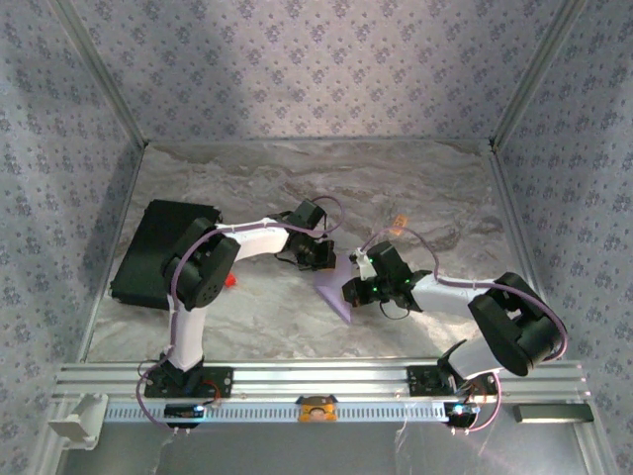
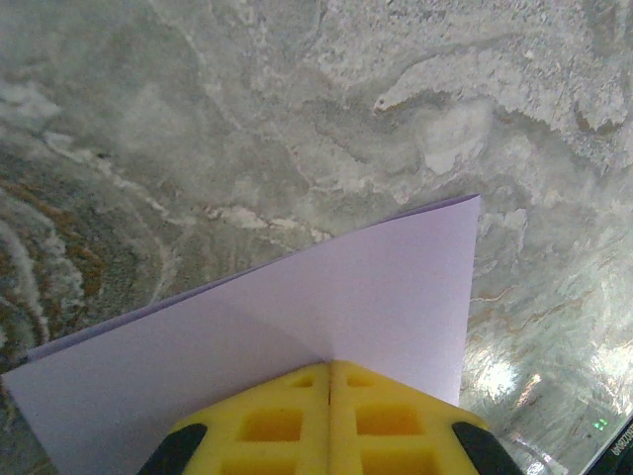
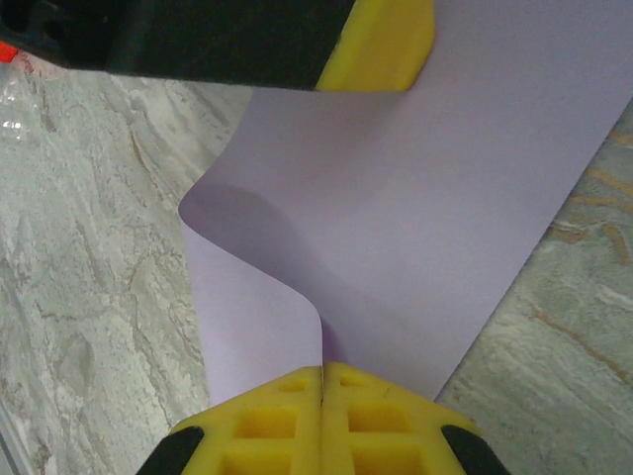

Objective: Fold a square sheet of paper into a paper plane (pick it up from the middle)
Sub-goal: Third fold the triangle at the center of the table.

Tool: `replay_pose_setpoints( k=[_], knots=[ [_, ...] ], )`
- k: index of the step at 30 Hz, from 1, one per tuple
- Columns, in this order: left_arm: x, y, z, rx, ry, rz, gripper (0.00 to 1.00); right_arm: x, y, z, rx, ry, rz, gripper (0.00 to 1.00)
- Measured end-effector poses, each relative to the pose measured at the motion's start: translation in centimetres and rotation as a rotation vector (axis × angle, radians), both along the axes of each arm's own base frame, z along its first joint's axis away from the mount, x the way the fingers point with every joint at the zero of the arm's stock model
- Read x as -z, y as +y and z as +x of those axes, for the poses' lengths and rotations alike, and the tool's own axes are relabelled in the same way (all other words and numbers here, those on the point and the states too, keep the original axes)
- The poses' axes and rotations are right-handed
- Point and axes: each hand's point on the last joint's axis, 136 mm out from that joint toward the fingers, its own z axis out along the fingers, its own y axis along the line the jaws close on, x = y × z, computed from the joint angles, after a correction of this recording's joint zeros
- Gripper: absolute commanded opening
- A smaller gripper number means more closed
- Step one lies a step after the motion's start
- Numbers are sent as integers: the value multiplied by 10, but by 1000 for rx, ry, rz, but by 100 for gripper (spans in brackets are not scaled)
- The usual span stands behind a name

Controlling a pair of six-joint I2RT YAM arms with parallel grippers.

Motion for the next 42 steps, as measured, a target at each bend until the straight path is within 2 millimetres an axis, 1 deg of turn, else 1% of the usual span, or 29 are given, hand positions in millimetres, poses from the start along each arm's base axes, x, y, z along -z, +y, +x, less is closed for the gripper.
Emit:
replay_pose_setpoints(
  k=[11, 27, 42],
  knots=[
    [0, 0, 0, 0, 0, 0, 5, 4, -3, 3, 13, 0, -26, 0],
    [0, 0, 0, 0, 0, 0, 5, 8, -5, -2, 11, 20, -52, 0],
    [0, 0, 0, 0, 1, -1, 4, 2, -1, 6, 9, -1, -48, 0]
  ],
)
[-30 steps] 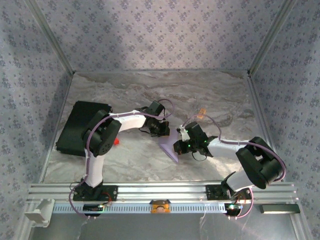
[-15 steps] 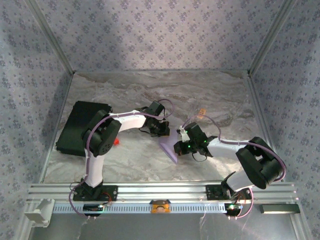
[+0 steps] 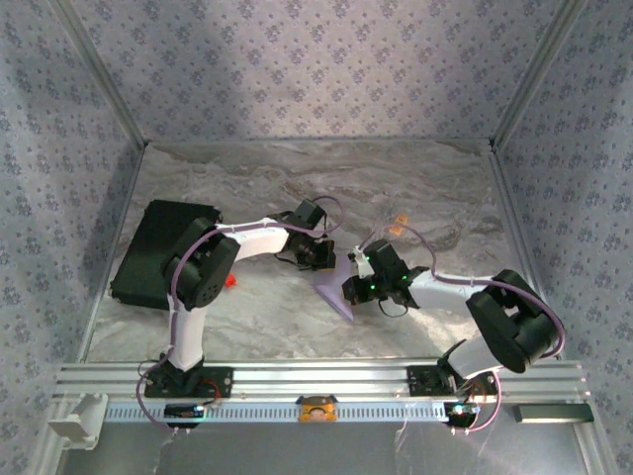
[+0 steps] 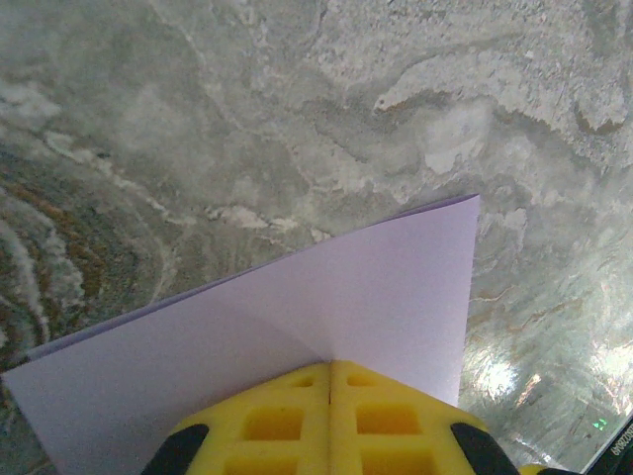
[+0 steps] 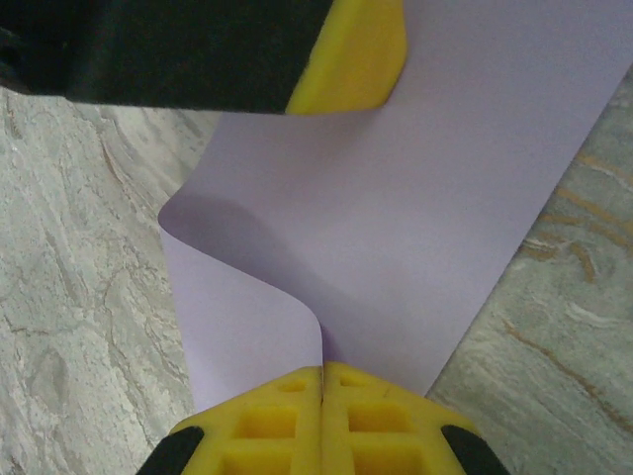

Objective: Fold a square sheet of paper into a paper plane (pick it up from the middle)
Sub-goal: Third fold the triangle at the center of the table.

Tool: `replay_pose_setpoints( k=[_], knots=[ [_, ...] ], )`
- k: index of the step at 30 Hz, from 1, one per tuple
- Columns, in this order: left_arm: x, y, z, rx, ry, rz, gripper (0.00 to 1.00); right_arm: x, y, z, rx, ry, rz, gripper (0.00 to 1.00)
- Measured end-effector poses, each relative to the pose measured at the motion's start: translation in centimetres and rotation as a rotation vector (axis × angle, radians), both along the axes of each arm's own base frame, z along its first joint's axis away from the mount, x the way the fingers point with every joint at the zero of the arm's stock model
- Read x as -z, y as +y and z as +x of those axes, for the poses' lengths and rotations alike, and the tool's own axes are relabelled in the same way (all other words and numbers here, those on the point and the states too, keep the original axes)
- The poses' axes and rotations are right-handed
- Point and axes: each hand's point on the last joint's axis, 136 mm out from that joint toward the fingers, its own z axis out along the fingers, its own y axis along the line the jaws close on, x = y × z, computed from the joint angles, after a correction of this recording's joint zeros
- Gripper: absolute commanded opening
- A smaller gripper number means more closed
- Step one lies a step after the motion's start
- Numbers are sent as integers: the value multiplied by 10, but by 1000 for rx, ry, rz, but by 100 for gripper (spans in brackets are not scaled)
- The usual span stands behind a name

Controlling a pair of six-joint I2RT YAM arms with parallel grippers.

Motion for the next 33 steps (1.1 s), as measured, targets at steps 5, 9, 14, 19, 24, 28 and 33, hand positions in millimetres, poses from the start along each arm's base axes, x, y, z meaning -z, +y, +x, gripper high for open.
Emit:
replay_pose_setpoints(
  k=[5, 9, 14, 19, 24, 28, 33],
  knots=[
    [0, 0, 0, 0, 0, 0, 4, 0, 0, 0, 0, 4, -3, 0],
    [0, 0, 0, 0, 0, 0, 4, 1, -1, -2, 0, 11, -8, 0],
    [0, 0, 0, 0, 0, 0, 4, 2, -3, -4, 0, 20, -15, 0],
    [0, 0, 0, 0, 0, -1, 4, 2, -2, -5, -3, 22, -16, 0],
    [0, 0, 0, 1, 2, -2, 4, 3, -2, -5, -3, 24, -18, 0],
    [0, 0, 0, 1, 2, -2, 4, 6, -3, -6, -3, 31, -24, 0],
    [0, 0, 0, 1, 2, -2, 4, 6, -3, -6, -3, 32, -24, 0]
  ],
)
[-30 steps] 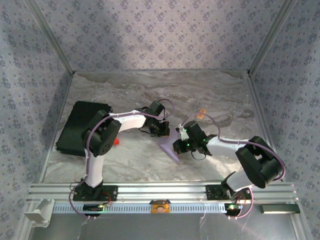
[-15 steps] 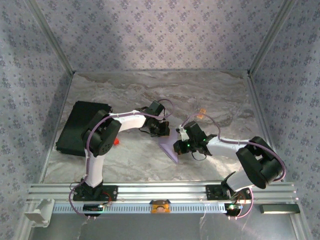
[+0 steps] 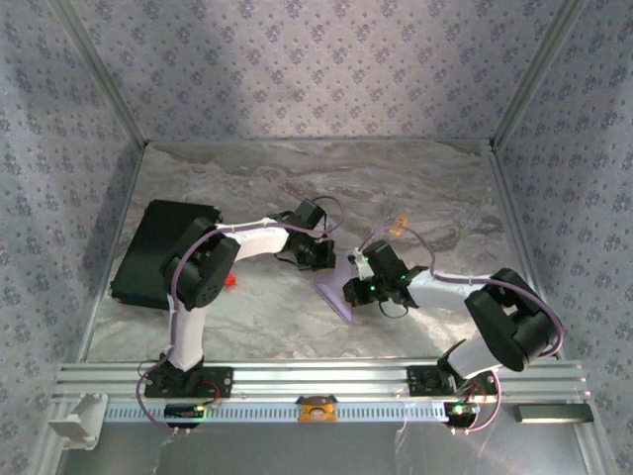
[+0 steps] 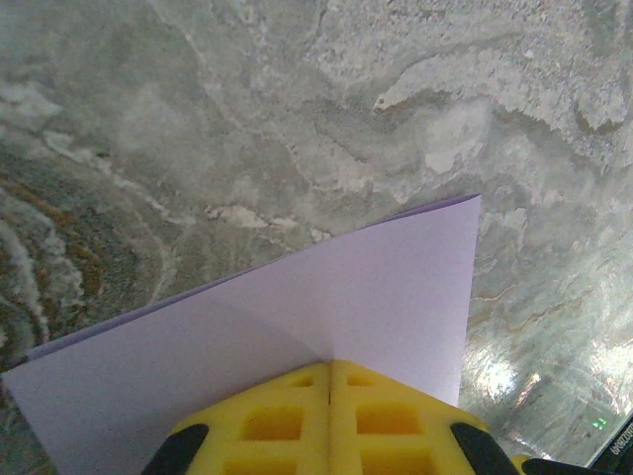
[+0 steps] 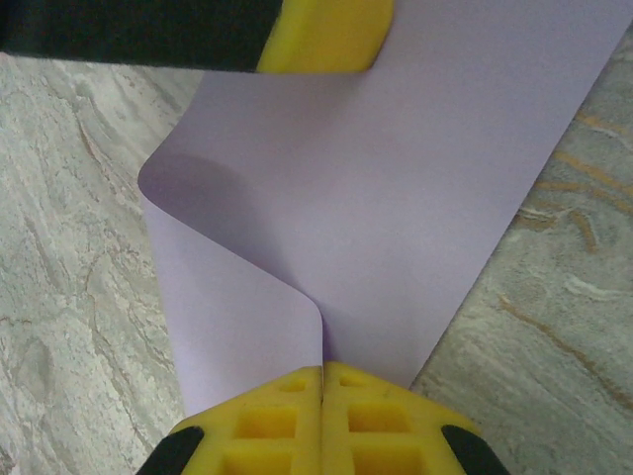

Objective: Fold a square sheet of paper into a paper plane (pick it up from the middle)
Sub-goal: Third fold the triangle at the center of the table.

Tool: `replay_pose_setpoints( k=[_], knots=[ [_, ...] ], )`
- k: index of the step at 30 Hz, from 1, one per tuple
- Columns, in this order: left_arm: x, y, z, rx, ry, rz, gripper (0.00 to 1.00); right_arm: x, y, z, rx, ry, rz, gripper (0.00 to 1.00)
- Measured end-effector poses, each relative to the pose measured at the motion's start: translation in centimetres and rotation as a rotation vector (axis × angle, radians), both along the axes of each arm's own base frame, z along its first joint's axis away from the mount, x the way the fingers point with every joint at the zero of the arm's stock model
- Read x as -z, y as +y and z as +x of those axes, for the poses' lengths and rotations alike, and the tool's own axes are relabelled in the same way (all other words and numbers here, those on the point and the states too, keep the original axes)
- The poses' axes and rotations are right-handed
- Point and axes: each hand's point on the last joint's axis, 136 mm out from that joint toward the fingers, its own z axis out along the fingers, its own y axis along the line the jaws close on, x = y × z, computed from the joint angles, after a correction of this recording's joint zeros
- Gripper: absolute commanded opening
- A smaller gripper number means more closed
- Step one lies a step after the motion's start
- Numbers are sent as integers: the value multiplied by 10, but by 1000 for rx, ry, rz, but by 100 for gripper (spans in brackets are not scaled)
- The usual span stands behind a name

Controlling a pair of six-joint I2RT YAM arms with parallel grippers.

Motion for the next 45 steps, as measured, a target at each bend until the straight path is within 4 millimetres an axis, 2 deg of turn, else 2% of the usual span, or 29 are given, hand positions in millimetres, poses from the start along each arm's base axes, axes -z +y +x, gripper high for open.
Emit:
replay_pose_setpoints(
  k=[16, 22, 25, 29, 32, 35, 40, 45],
  knots=[
    [0, 0, 0, 0, 0, 0, 5, 4, 1, 0, -2, 7, -4, 0],
    [-2, 1, 1, -6, -4, 5, 13, 4, 1, 1, -2, 4, -2, 0],
    [-11, 3, 4, -23, -23, 12, 17, 3, 2, 1, -1, 0, 1, 0],
    [-41, 8, 6, -65, -81, -24, 19, 4, 2, 2, -1, 0, 1, 0],
    [-62, 16, -1, -97, -109, -67, 16, 4, 2, 2, -1, 0, 1, 0],
    [-70, 20, -10, -125, -107, -116, 10, 4, 2, 2, -1, 0, 1, 0],
    [-55, 19, -33, -156, -28, -172, 0, 4, 2, 2, 1, 2, 2, 0],
    [-46, 8, -57, -159, 45, -222, 0, 3, 2, 2, 1, 2, 2, 0]
  ],
)
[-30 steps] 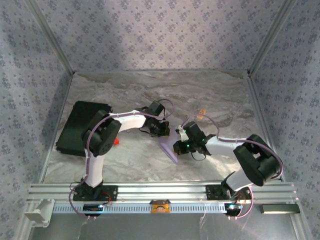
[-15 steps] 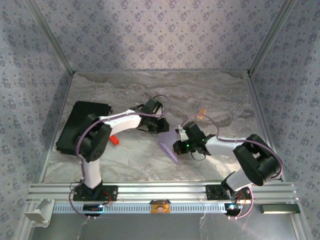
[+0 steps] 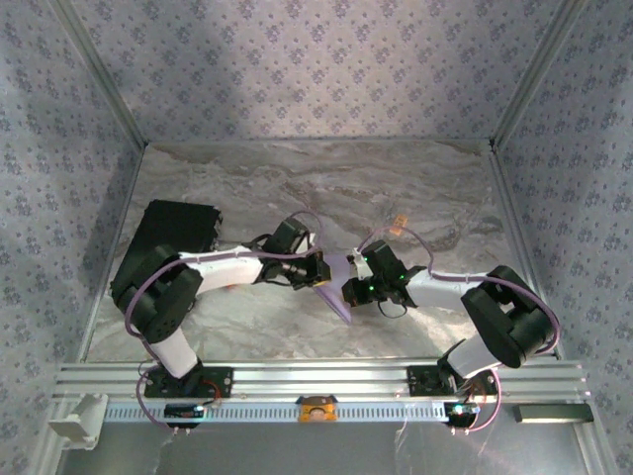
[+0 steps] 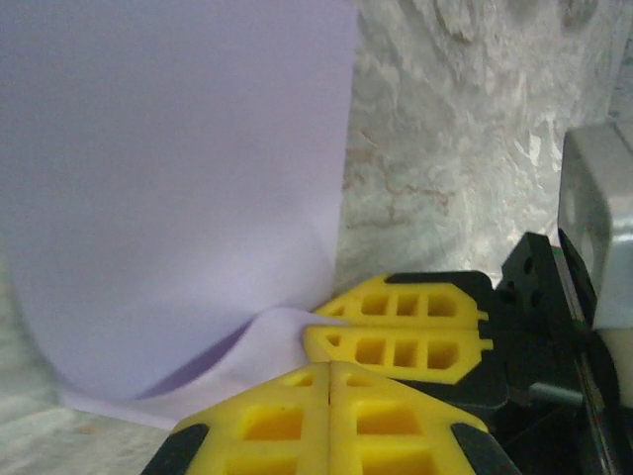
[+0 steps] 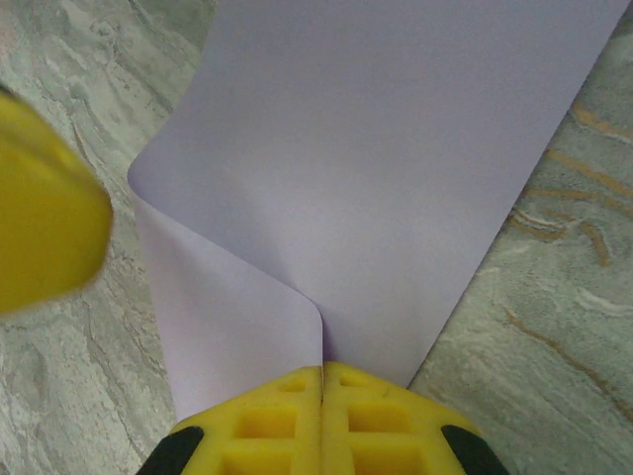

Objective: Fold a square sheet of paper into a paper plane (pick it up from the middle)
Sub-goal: Third fold the triangle at the center of the table.

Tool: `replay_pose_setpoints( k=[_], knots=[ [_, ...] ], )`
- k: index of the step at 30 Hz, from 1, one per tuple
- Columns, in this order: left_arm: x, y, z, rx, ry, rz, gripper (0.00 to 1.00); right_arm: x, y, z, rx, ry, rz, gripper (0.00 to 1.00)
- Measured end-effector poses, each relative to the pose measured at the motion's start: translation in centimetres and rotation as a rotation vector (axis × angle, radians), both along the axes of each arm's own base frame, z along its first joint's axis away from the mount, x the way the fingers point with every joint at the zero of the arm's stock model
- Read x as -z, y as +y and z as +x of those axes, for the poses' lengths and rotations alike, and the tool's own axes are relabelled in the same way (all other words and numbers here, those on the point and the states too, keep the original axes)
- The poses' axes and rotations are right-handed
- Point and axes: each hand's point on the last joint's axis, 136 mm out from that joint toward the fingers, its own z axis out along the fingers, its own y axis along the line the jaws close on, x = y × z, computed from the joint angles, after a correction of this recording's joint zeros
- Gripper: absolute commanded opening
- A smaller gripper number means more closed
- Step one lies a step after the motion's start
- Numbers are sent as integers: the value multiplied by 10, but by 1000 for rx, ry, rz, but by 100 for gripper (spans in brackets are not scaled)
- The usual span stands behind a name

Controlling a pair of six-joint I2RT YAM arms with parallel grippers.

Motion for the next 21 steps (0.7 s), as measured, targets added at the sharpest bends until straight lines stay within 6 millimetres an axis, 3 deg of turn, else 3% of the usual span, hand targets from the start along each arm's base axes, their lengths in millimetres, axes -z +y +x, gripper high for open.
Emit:
replay_pose_setpoints(
  k=[9, 21],
  knots=[
    [7, -13, -6, -30, 48, -58, 0, 0, 0, 0, 0, 0, 0, 0],
    [23, -10, -12, -48, 83, -26, 0, 0, 0, 0, 2, -1, -2, 0]
  ],
)
